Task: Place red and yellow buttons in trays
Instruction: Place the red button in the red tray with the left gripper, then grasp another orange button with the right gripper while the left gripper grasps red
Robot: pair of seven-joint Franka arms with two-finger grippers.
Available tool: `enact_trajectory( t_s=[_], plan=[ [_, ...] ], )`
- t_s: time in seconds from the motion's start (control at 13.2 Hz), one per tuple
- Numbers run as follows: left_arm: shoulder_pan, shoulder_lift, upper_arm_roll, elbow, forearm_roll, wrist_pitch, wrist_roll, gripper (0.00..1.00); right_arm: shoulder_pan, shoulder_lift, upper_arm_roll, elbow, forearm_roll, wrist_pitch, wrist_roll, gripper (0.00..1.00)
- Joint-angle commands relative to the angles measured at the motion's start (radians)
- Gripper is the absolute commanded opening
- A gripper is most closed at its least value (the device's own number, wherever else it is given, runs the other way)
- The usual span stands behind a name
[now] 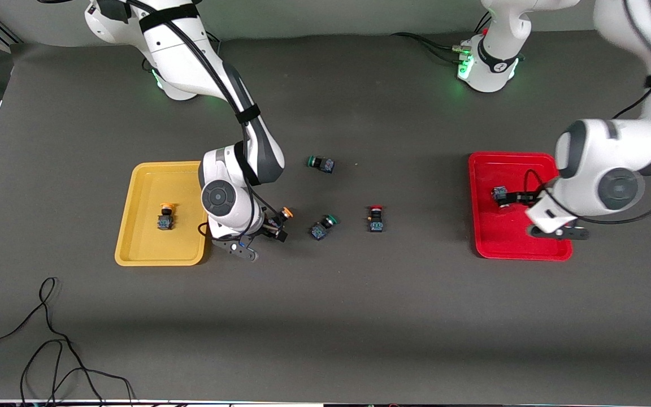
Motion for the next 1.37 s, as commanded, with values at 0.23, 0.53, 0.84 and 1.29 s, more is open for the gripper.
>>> enact_trajectory(
  t_s=[0.23,0.53,0.84,1.29],
  plan=[
    [-0.099,-0.009,-0.033,0.171,-0.141,-0.1,-0.154,1.0,0.061,0.035,0.012,-0.019,0.023,0.07,0.096,1.0],
    [-0.319,0.086,-0.032,0.197,-0.145,0.091,-0.384,1.0,0.069,0.035,0.012,-0.033,0.023,0.072,0.098,0.83],
    [-0.472,0.221,-0.032,0.199,-0.115,0.323,-0.558,1.0,0.067,0.032,0.012,-0.033,0.022,0.07,0.084,0.27],
    [-0.536,0.428,-0.032,0.193,-0.018,0.511,-0.675,1.0,0.066,-0.082,-0.032,-0.035,-0.003,-0.075,0.029,0.16]
  ],
)
